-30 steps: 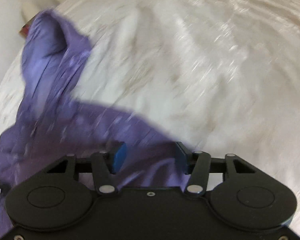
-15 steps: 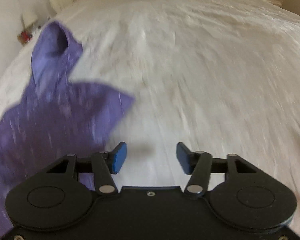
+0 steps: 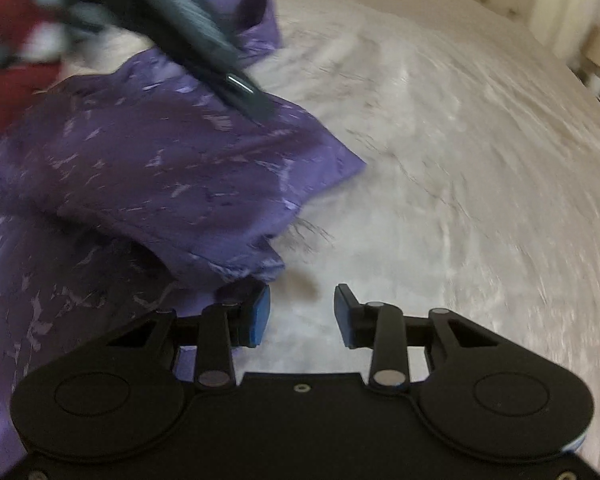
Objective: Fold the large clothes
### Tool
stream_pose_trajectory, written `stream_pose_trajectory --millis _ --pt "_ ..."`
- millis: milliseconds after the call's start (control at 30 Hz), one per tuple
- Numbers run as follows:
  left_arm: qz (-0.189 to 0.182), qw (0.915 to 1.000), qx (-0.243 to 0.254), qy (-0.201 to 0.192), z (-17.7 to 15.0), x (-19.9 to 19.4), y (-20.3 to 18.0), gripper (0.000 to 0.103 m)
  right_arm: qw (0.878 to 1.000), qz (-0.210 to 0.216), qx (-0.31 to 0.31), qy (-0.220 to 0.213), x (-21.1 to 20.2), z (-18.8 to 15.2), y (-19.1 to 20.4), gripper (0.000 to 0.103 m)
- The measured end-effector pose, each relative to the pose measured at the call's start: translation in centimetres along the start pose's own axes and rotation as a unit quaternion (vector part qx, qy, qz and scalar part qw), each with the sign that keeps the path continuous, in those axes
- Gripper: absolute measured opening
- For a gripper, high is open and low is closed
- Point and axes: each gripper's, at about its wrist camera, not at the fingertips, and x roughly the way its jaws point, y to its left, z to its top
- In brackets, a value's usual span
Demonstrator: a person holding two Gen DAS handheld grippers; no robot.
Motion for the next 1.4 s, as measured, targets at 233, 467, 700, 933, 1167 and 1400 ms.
stream_pose_trajectory --millis 233,467,700,933,1167,1400 --pt "0.029 0.9991 -0.012 0.027 -1.8 4.6 1.6 0.028 0.994 0.019 -0.106 -0.033 0.1 -0.2 2.5 0.045" --pt "0.024 0.9995 -0.008 0.018 -2.1 4.1 1.7 0.028 0.993 0.033 -0.104 -0.033 1.5 0.6 2.3 0.044" --pt "0.014 0.9996 -0.023 0.009 -1.9 3.1 2.3 0.028 0.997 0.046 -0.048 -0.049 0.6 0.2 0.6 0.047" --pt "0.012 0.9996 -0.019 0.016 -1.7 3.5 2.3 0.028 0.992 0.097 -0.061 -0.052 0.8 1.0 -1.0 0.024" --pt "0.019 0.9995 -0.024 0.001 -1.9 3.7 2.4 0.028 0.994 0.051 -0.085 -0.055 -1.0 -0.9 2.4 0.005" --pt "0.043 0.9990 0.001 -0.010 -1.5 2.3 1.1 0.028 0.997 0.035 -0.061 -0.022 -2.2 -4.2 4.8 0.006"
